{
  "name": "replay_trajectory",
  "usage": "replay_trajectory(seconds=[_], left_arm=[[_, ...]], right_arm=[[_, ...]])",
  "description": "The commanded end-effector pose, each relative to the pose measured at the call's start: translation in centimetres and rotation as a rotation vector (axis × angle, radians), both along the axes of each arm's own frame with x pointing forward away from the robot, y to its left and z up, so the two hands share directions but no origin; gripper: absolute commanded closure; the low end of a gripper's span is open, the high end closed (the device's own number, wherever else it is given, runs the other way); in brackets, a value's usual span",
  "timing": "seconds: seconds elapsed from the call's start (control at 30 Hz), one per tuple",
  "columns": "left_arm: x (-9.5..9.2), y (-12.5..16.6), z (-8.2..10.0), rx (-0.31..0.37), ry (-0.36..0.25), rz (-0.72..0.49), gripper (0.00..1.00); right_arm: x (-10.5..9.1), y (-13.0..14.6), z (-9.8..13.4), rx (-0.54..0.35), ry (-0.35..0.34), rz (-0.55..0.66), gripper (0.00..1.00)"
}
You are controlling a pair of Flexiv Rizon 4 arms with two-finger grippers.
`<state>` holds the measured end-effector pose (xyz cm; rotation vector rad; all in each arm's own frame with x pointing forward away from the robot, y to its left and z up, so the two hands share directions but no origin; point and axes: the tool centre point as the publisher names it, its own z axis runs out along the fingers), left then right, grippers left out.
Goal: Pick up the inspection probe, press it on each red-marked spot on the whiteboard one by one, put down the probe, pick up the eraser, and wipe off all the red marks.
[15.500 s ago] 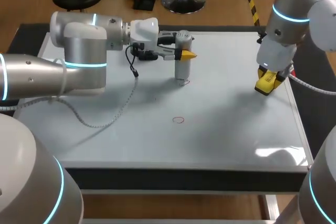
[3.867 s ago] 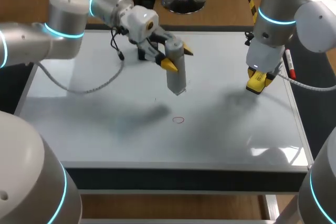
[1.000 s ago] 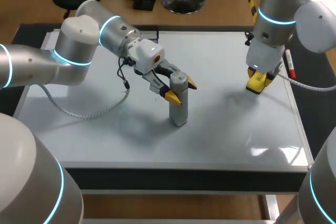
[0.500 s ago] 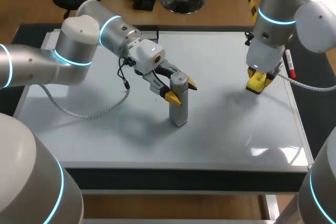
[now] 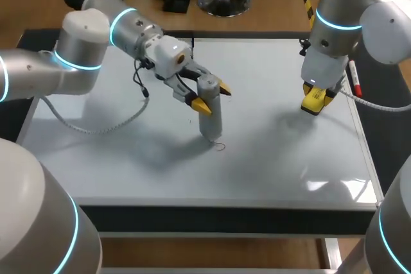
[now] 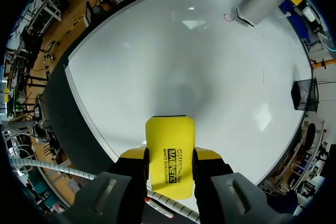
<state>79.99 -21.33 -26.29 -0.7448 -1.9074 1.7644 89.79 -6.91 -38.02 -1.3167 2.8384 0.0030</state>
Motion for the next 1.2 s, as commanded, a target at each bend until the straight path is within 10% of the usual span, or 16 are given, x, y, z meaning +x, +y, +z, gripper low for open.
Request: replay_trajectory(seconds=[0.03,1.2], left_arm=[[1.3,2.4,1.6,0.006,-0.010,-0.004,1.00],[14.0,16.3,3.6,0.088,-0.032,0.094,1.00]], right_arm=[[0.1,-0.1,0.1,-0.003,0.001,0.001,1.00],[0.1,-0.1,0.1,-0.003,0.001,0.001,1.00]])
